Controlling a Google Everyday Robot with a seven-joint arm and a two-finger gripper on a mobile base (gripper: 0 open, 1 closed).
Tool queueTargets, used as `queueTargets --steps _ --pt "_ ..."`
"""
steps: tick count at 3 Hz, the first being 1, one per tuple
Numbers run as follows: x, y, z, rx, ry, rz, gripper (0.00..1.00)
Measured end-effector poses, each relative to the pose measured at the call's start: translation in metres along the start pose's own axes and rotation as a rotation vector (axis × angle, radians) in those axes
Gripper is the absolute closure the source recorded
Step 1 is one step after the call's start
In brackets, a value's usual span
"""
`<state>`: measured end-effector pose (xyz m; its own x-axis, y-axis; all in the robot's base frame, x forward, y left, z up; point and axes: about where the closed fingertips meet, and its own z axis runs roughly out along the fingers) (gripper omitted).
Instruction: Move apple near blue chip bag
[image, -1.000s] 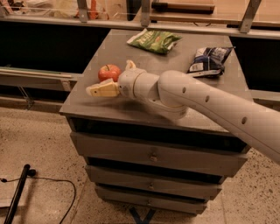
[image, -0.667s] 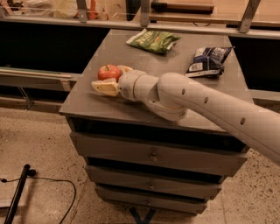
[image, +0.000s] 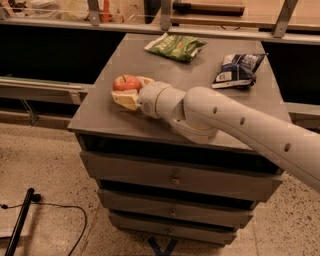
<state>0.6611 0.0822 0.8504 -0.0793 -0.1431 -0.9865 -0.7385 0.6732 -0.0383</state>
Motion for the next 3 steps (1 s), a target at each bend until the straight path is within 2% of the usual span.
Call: queueTargets --steps 1,2,3 --pt "-0.008 0.006 -0.032 0.085 0.004 0.002 0.99" --pt "-0.003 0.008 -0.08 0.234 0.039 0.028 1.0" --pt "0.02 0.006 -0.151 0.462 0.131 0.066 1.0"
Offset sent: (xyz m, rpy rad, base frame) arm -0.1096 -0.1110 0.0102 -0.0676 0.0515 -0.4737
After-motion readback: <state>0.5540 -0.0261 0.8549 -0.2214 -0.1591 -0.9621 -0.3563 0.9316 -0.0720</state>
